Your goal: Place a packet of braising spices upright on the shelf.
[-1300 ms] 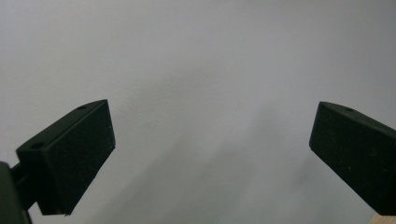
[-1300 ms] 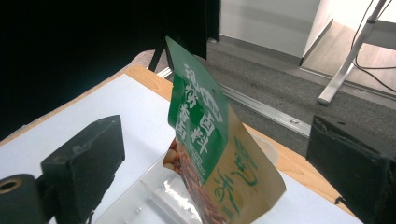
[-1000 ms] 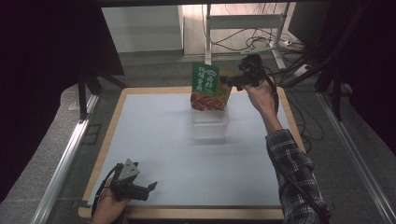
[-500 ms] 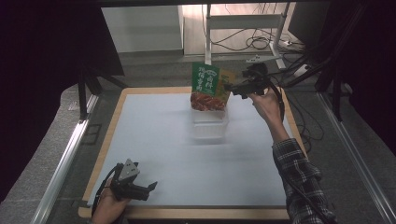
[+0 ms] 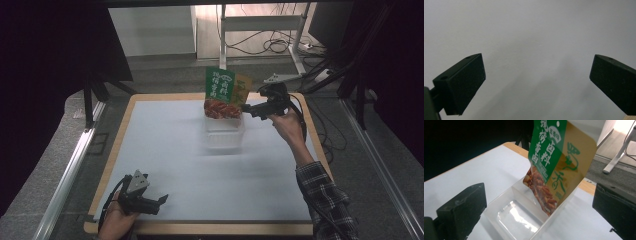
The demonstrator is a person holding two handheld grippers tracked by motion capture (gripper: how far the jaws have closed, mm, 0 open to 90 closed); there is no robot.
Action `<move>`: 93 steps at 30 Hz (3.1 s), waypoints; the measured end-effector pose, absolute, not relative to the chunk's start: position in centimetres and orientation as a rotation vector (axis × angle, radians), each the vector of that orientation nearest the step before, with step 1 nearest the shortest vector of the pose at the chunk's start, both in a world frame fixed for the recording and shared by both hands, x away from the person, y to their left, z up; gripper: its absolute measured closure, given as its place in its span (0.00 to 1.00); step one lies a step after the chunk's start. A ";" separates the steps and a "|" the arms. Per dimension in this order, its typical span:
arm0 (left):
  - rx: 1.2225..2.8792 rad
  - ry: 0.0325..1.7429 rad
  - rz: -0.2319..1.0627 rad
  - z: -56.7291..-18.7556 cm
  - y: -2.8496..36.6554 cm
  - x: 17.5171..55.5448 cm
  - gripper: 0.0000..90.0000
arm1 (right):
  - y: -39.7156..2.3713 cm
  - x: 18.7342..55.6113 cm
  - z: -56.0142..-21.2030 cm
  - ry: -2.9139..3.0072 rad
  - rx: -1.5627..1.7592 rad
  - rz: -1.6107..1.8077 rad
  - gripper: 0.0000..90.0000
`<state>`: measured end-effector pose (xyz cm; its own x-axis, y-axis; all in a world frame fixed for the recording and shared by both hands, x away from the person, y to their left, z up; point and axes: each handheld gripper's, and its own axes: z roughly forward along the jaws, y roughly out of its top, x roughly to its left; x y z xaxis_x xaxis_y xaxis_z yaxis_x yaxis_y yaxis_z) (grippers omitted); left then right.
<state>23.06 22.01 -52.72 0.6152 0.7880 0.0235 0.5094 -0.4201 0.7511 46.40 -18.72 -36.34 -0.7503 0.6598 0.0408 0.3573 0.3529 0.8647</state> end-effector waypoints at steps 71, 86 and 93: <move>2.122 1.013 0.504 -52.7 21.9 23.0 0.00 | -24.6 33.8 -41.0 2.269 0.905 1.310 0.00; 2.133 1.011 0.511 -52.7 21.8 23.0 0.00 | -26.4 30.6 -42.8 2.225 0.939 1.271 0.00; 2.138 1.010 0.514 -52.7 21.7 23.0 0.00 | -27.6 29.4 -43.7 2.213 0.973 1.273 0.00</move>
<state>22.99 21.71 -52.73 0.6160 0.7859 0.0529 0.5048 -0.4455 0.7394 29.35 -27.55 -43.72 -0.6744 0.7383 -0.0043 0.3674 0.3406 0.8654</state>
